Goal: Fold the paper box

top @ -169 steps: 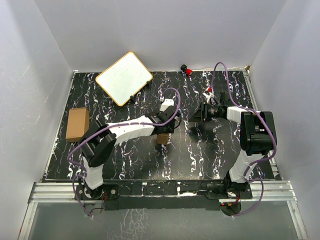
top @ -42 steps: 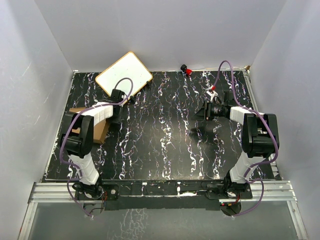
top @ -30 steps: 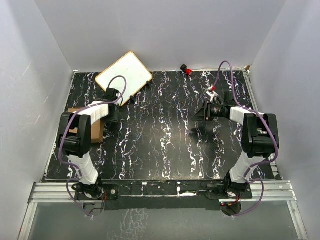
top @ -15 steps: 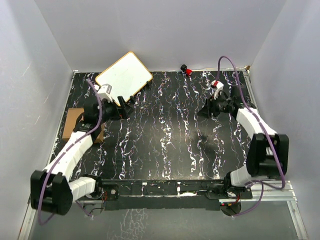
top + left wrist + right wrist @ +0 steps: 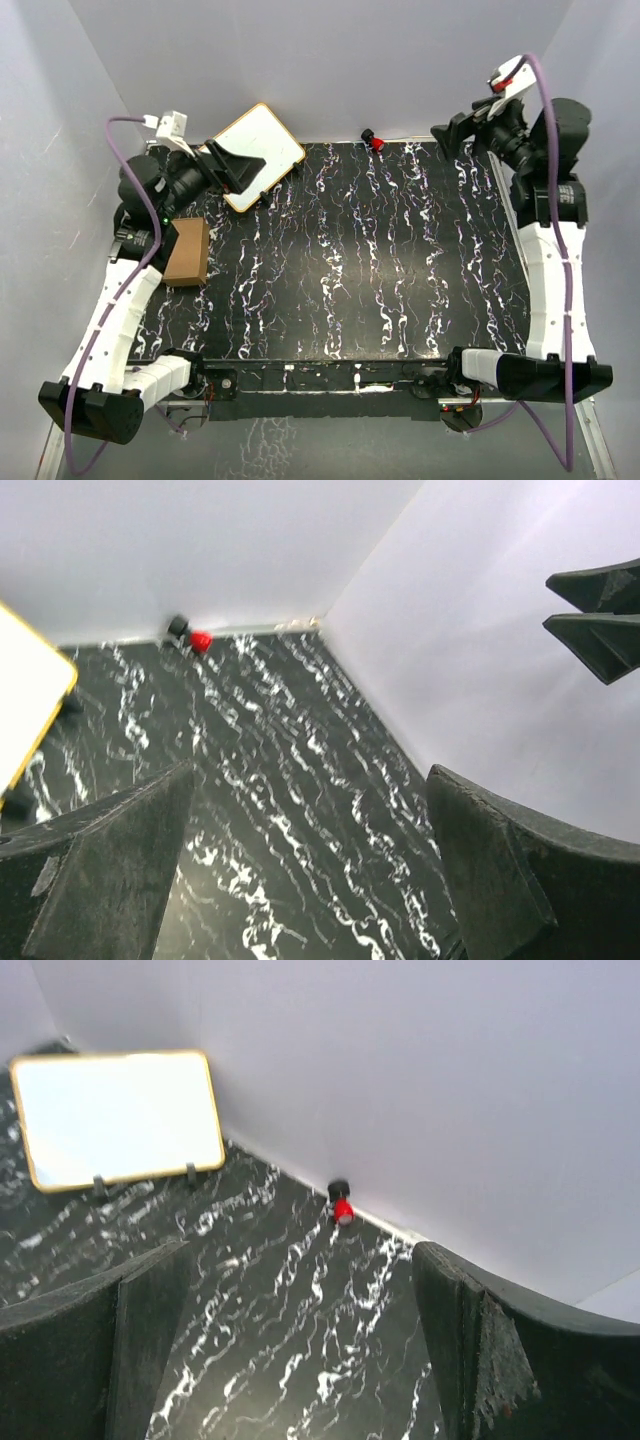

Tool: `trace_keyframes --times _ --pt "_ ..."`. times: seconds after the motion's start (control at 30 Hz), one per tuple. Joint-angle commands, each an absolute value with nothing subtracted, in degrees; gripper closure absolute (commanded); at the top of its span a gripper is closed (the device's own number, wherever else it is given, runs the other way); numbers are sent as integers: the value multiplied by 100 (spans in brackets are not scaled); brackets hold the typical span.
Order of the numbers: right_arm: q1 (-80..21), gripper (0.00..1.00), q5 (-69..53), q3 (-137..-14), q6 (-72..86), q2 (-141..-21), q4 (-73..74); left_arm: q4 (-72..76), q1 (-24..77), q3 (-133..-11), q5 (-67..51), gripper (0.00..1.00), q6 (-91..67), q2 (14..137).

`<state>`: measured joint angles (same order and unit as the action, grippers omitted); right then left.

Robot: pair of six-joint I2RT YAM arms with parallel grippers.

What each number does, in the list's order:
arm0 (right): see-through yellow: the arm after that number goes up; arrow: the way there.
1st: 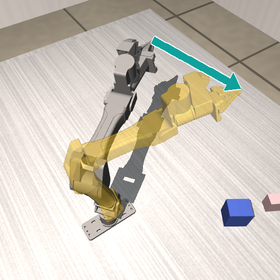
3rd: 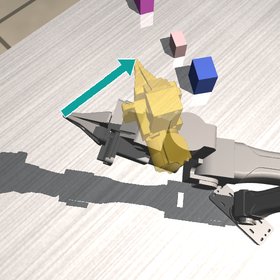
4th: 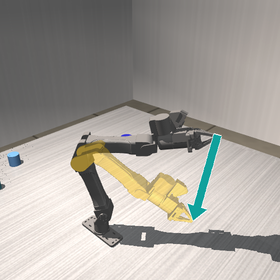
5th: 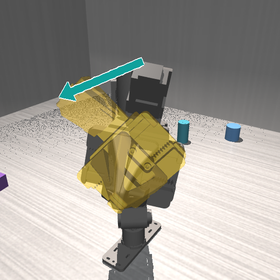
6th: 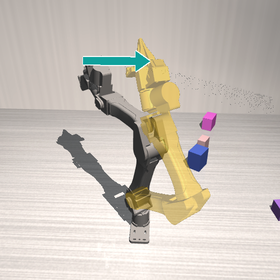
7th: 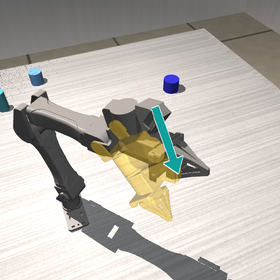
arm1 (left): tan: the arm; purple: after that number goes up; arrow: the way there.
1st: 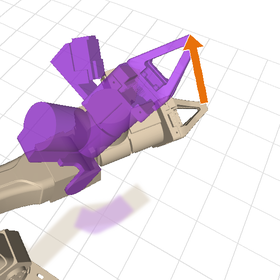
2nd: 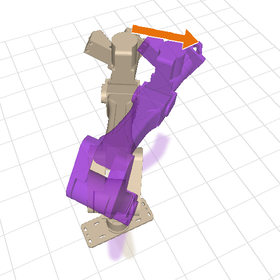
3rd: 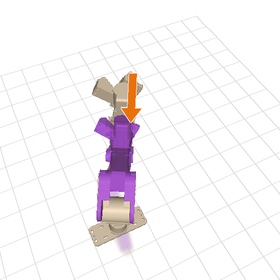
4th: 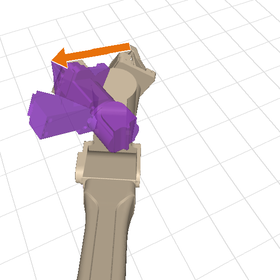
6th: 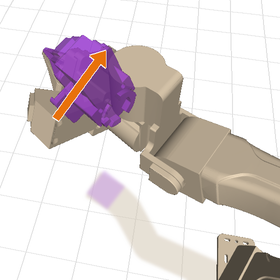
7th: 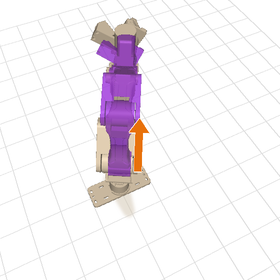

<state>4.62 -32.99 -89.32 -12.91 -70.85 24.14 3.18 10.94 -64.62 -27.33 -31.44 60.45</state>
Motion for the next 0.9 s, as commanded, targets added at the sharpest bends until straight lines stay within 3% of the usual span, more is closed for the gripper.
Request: trace_keyframes --times 0.0,0.23,0.47,0.87 --pt "483 0 -3349 -9913 -753 -6952 3083 -145 1058 -7395 -2962 3 -3310 5971" --pt "485 0 -2925 -10613 182 -6770 3242 -482 1059 -8025 -3127 3 -3454 6013" --pt "494 0 -2299 -10471 436 -6600 3239 -687 1060 -8125 -3144 3 -3362 5942" --pt "517 0 -2378 -10246 326 -6540 3102 -789 1056 -7993 -3208 3 -3235 5884"
